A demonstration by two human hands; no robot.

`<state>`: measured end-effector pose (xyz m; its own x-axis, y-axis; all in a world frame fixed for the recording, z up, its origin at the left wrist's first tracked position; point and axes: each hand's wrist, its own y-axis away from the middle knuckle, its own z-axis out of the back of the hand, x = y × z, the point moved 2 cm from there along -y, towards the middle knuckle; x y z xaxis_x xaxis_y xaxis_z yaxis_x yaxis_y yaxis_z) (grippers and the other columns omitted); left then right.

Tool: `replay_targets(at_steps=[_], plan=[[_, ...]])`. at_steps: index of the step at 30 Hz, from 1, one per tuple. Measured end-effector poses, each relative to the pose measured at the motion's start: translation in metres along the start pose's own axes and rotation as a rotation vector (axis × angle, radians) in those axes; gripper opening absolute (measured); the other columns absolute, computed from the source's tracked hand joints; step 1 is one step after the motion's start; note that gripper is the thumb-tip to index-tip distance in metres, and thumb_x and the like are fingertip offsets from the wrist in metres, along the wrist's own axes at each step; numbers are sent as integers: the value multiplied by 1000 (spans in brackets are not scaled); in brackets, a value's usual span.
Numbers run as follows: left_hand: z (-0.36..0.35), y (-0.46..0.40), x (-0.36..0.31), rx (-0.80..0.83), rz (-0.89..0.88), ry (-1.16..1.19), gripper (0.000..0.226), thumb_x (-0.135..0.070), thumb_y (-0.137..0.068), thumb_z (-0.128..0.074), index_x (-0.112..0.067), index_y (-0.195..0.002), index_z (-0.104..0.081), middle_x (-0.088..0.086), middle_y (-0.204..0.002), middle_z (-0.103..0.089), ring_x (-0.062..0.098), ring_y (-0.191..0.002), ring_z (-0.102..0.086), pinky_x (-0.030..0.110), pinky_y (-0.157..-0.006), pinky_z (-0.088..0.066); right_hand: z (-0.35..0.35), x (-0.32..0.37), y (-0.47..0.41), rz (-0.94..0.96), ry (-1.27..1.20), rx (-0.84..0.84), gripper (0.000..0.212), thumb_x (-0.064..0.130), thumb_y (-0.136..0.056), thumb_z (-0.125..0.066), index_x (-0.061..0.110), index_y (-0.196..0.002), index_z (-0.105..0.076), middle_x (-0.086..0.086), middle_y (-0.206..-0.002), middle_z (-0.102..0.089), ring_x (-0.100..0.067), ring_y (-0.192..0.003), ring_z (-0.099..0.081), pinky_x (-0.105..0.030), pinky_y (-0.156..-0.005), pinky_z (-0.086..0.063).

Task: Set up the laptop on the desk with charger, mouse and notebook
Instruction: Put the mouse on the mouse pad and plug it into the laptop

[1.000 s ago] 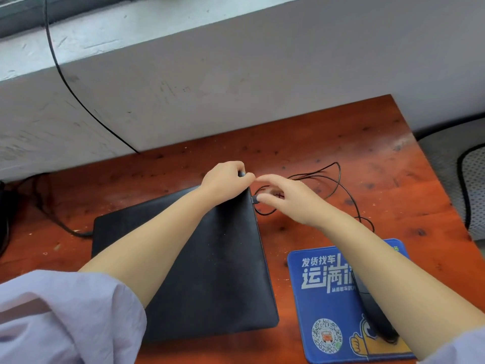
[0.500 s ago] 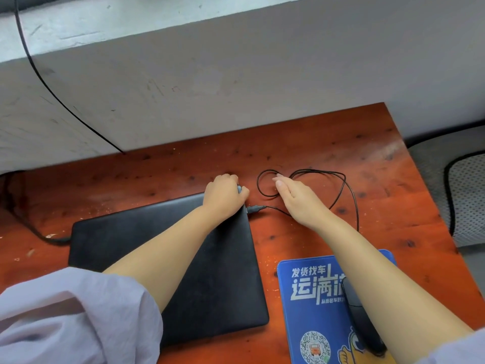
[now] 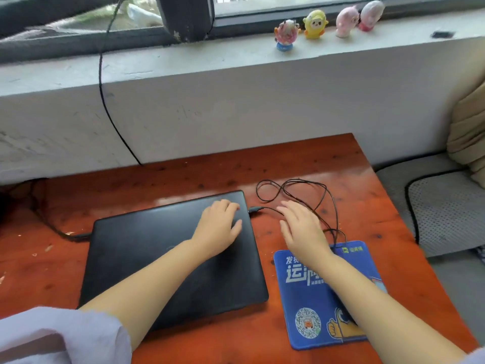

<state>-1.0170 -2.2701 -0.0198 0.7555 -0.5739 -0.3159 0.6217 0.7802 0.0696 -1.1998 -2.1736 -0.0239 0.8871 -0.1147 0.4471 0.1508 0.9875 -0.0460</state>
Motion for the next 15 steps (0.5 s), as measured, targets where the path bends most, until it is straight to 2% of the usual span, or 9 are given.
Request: replay_targets(at_steps=[7, 11, 15], plan=[[-34, 62, -66, 90, -445, 10, 35, -25, -89, -49, -11, -121, -52, 10, -117, -58, 29, -109, -51, 39, -94, -39, 1, 10, 136, -243, 137, -170, 31, 12, -84, -56, 6, -114, -63, -12, -121, -63, -28, -115, -57, -47, -98, -43], [-56, 110, -105, 201, -669, -10, 36, -25, -88, -49, -13, -122, -51, 9, -118, -56, 29, -111, -49, 38, -93, -37, -8, 29, 236, -490, 126, -316, 30, 15, -83, -51, 9, -110, -64, -9, -117, -65, -27, -114, -58, -44, -97, -44], [-83, 181, -149, 352, -879, -28, 35, -24, -88, -47, -14, -122, -49, 9, -120, -53, 28, -114, -47, 38, -95, -36, -39, 50, 355, -764, 79, -385, 28, 12, -84, -53, 10, -109, -65, -8, -119, -64, -26, -116, -57, -43, -99, -41]])
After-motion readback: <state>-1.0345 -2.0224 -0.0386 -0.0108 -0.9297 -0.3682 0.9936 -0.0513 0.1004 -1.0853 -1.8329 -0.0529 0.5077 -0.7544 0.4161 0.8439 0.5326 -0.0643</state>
